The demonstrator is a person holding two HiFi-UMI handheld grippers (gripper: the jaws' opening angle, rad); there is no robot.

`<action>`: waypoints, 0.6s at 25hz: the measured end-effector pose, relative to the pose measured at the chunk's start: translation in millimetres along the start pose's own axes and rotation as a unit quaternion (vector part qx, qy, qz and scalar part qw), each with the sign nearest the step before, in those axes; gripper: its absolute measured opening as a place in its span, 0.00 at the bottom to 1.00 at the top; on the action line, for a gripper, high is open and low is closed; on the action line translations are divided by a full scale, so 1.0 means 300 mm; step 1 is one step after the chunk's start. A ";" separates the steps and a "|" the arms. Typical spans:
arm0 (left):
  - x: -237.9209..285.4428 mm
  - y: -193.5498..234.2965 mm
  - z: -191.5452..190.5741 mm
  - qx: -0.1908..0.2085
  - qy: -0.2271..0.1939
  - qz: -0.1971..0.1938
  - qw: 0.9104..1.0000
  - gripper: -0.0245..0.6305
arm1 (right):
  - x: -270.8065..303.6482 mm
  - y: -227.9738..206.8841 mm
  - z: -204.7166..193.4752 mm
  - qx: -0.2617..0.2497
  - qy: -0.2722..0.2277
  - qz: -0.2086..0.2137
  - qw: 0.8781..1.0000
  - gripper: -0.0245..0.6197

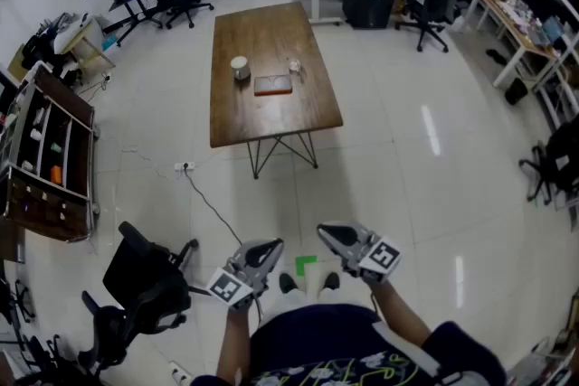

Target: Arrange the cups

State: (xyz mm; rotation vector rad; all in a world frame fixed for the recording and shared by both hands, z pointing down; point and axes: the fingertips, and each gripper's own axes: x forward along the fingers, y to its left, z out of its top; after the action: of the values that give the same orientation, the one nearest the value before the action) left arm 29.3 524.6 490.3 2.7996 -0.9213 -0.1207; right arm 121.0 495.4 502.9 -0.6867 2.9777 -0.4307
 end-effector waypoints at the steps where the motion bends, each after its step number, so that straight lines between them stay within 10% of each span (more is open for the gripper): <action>1: -0.005 -0.001 -0.007 0.003 0.006 0.002 1.000 0.04 | -0.001 0.001 -0.009 0.001 0.000 0.002 1.000 0.04; 15: 0.035 -0.077 -0.016 -0.001 0.004 0.019 1.000 0.04 | -0.117 -0.022 0.007 0.038 0.008 -0.012 0.999 0.04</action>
State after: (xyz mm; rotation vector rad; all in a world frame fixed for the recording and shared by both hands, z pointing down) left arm 51.8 537.2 490.0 2.7768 -0.9728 -0.1052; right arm 155.7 504.5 502.3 -0.7152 2.9535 -0.5513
